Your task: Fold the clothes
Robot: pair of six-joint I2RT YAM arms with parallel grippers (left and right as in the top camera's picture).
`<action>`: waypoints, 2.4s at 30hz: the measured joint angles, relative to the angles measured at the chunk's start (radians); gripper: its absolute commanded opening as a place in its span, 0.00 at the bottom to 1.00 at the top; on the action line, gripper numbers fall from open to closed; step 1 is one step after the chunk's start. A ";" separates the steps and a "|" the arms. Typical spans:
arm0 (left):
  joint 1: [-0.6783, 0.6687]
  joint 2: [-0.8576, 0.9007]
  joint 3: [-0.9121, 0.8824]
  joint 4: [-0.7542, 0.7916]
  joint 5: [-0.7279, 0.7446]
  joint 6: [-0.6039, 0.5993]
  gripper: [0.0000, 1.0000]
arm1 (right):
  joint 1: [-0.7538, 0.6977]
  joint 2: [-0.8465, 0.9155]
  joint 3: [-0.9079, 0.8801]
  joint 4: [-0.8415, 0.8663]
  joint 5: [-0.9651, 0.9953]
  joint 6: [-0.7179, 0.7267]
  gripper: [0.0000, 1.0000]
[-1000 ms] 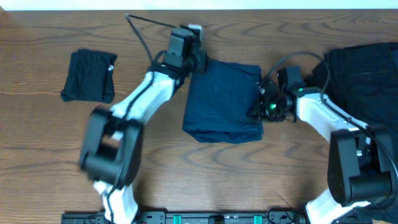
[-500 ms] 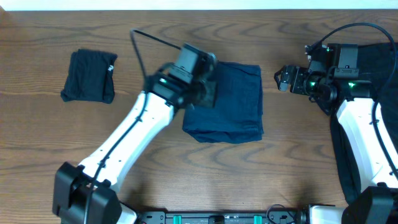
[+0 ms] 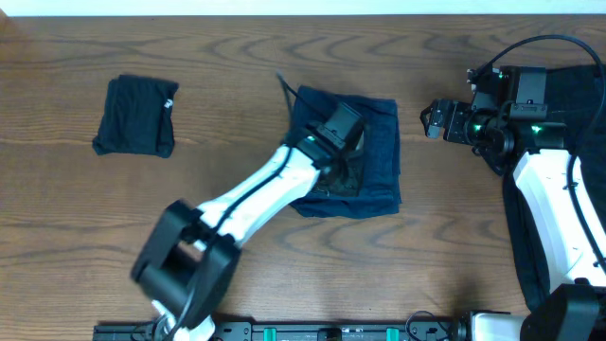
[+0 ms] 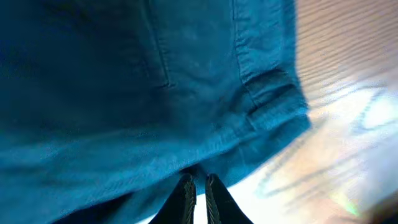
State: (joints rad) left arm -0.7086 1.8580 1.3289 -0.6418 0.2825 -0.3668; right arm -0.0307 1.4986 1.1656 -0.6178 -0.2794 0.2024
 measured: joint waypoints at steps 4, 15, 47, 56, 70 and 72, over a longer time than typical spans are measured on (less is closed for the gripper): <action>-0.007 0.097 0.000 0.019 0.000 -0.031 0.11 | 0.000 0.000 0.000 0.000 0.000 0.000 0.99; 0.026 0.170 -0.001 -0.327 -0.270 -0.043 0.10 | 0.000 0.000 0.000 0.000 0.001 0.000 0.99; 0.080 0.057 0.299 -0.392 -0.050 -0.034 0.06 | 0.000 0.000 0.000 0.000 0.004 0.000 0.99; -0.063 0.067 0.085 -0.190 0.019 -0.128 0.06 | 0.000 0.000 0.000 0.000 0.003 0.000 0.99; -0.069 0.070 -0.115 -0.080 -0.093 -0.157 0.07 | 0.000 0.000 0.000 0.000 0.003 0.000 0.99; -0.061 0.070 -0.121 -0.096 -0.118 -0.158 0.07 | 0.000 0.000 0.000 0.000 0.003 0.000 0.99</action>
State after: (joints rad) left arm -0.7696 1.9282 1.2083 -0.7376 0.1642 -0.5243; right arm -0.0307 1.4986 1.1656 -0.6182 -0.2760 0.2024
